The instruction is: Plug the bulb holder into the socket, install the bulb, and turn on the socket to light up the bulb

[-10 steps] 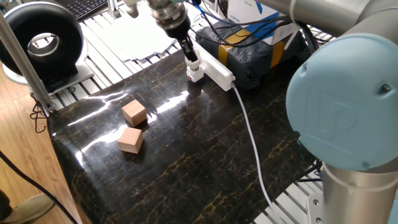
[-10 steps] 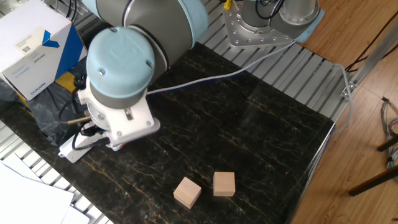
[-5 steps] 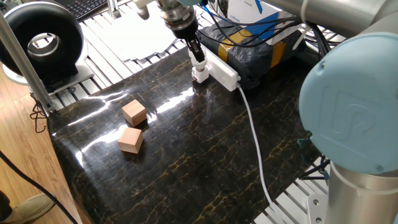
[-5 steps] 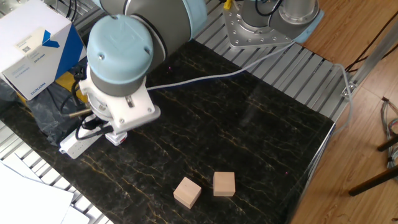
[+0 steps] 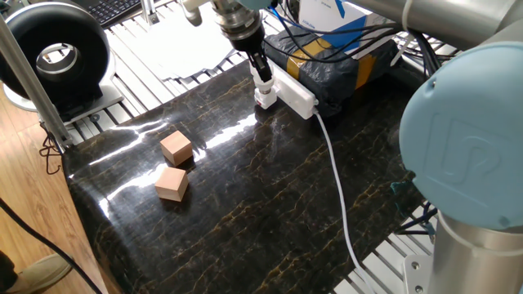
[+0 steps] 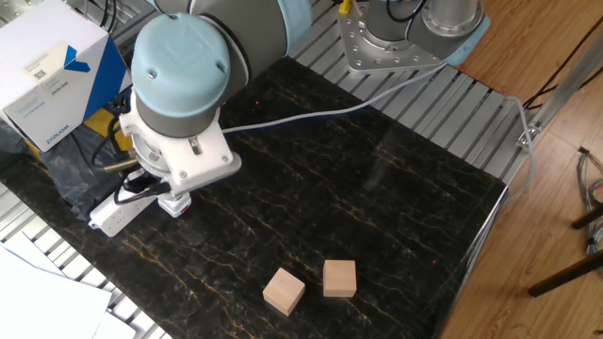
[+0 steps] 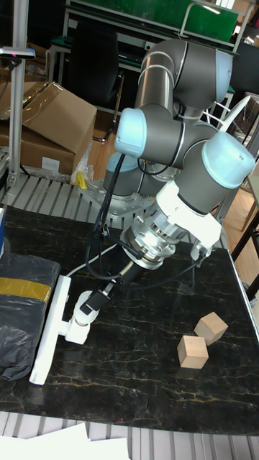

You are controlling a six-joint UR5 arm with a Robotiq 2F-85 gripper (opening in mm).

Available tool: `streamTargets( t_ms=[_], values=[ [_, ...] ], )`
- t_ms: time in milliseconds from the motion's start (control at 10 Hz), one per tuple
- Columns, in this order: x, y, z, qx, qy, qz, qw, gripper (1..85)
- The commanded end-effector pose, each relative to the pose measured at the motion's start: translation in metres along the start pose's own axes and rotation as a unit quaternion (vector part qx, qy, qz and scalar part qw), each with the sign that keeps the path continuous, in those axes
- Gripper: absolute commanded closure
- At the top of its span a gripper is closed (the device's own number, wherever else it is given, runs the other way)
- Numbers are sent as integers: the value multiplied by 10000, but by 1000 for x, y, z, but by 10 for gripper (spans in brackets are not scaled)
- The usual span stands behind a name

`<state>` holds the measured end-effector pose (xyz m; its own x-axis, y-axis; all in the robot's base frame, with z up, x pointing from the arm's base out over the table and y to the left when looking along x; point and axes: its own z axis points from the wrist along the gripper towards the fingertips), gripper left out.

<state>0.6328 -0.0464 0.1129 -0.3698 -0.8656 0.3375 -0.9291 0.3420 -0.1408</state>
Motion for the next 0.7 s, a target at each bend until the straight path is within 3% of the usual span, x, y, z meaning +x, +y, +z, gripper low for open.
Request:
streamTargets(
  t_ms=[0, 300, 600],
  values=[
    [-3, 1, 0, -76, -128, 304, 9994, 847],
    [-4, 3, 2, -257, -266, 439, 9983, 847],
    [-1, 1, 2, -257, -214, 669, 9972, 847]
  ],
)
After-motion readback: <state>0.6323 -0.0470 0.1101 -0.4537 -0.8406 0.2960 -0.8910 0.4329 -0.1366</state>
